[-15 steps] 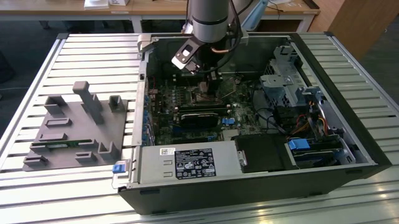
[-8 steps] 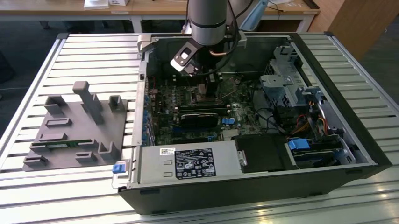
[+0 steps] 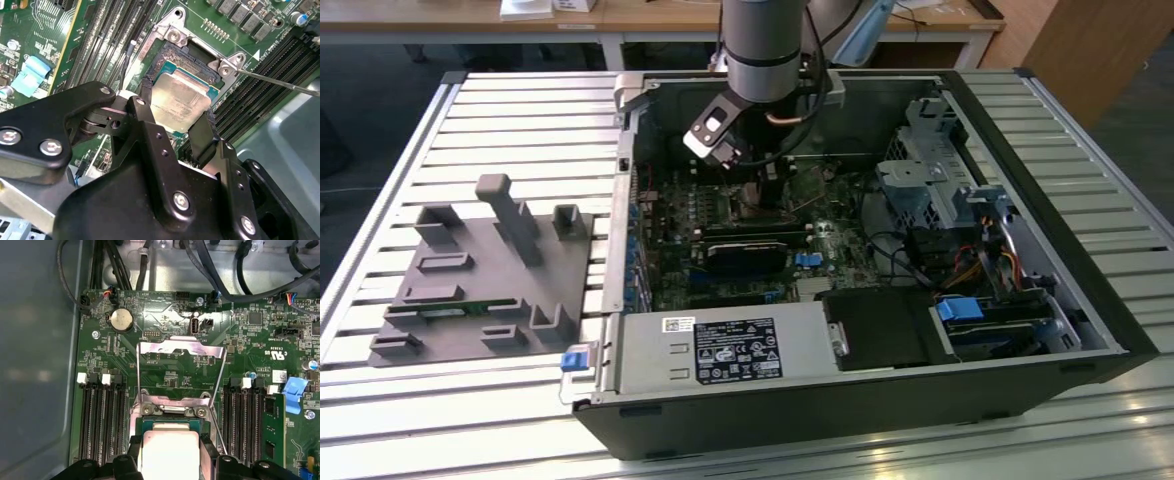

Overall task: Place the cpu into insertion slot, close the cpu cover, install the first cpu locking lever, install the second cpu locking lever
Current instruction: 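Place the cpu into insertion slot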

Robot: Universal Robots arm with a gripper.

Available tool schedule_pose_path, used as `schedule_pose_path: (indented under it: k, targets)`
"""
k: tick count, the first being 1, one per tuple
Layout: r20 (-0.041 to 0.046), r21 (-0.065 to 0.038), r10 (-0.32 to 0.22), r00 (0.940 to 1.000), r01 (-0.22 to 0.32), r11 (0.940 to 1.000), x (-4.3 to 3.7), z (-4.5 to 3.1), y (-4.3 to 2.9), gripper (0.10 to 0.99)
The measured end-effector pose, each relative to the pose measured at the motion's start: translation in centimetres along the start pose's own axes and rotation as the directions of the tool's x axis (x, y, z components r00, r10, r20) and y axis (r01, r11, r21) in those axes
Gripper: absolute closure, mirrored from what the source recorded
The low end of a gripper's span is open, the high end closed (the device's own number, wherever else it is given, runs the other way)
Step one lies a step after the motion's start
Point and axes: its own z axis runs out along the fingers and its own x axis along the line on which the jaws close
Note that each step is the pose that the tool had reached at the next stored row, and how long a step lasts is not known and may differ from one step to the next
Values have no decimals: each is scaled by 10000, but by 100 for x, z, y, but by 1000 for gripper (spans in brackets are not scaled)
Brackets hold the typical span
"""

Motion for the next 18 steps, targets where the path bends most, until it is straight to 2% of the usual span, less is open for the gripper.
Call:
schedule_pose_path:
  k: [18]
  targets:
    - [-2,-1,1,10000,-1,10000,0,51,-37,545]
